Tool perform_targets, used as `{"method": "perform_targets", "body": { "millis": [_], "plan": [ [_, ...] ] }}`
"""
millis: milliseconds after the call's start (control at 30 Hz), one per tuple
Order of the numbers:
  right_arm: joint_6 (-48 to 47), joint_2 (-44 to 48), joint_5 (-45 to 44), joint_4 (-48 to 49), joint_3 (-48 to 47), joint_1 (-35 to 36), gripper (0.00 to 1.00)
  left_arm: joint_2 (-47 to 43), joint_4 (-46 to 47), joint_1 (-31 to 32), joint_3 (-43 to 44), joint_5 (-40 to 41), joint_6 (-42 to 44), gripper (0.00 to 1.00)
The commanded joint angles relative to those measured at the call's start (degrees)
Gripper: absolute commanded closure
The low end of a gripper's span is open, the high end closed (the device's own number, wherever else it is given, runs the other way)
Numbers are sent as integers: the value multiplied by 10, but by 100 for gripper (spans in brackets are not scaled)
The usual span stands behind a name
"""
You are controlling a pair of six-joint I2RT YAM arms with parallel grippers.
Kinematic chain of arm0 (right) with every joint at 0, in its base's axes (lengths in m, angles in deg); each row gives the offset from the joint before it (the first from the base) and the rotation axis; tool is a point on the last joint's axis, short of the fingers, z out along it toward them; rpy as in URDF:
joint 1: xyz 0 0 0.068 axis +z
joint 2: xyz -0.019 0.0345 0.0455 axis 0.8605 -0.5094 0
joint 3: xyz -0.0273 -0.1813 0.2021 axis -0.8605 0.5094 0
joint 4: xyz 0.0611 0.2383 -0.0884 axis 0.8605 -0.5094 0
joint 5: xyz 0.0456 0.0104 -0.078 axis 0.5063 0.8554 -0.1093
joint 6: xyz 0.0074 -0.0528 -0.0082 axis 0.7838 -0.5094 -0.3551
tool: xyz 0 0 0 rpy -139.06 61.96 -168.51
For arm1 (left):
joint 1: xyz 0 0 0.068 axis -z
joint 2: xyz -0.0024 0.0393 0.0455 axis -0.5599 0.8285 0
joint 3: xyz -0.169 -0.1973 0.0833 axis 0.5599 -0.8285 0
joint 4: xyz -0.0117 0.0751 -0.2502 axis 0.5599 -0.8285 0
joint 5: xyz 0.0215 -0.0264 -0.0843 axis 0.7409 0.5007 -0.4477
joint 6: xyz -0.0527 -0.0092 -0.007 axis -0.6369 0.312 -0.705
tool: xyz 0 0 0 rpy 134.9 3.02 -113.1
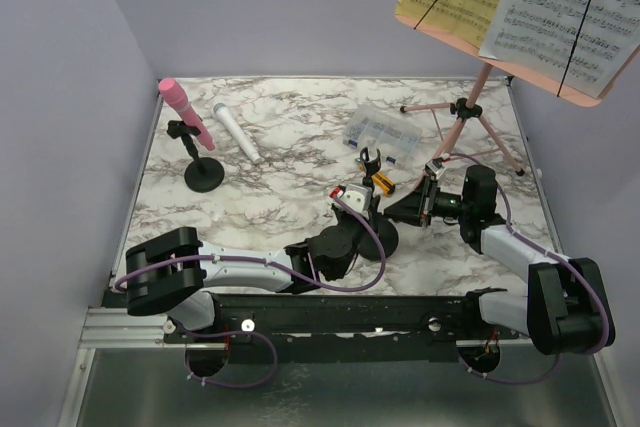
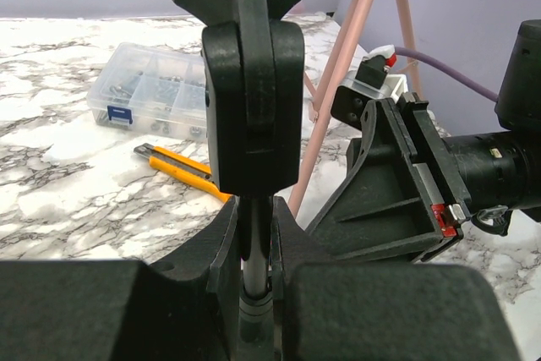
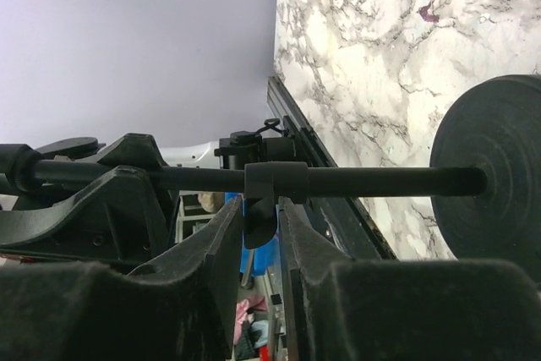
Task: Pack up the instrument practice props
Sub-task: Unscrew the knob on the microphone stand.
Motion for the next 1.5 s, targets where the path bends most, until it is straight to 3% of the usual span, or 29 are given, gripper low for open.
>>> {"method": "perform_targets", "body": {
  "millis": [0, 333, 700, 1133, 1467],
  "plan": [
    [-28, 11, 3, 16, -16, 3, 72, 7, 7, 1, 7, -1, -25, 100],
    [-56, 17, 1, -21, -18, 11, 61, 12, 7, 1, 10, -3, -25, 100],
    [-53, 18, 1, -28, -16, 19, 62, 18, 7, 1, 12, -4, -30, 100],
    [-76, 28, 9, -28, -15, 19, 77, 18, 6, 1, 9, -2, -31, 100],
    [-150, 34, 23, -26, -21, 20, 100, 21, 6, 1, 8, -2, -33, 100]
  ]
}}
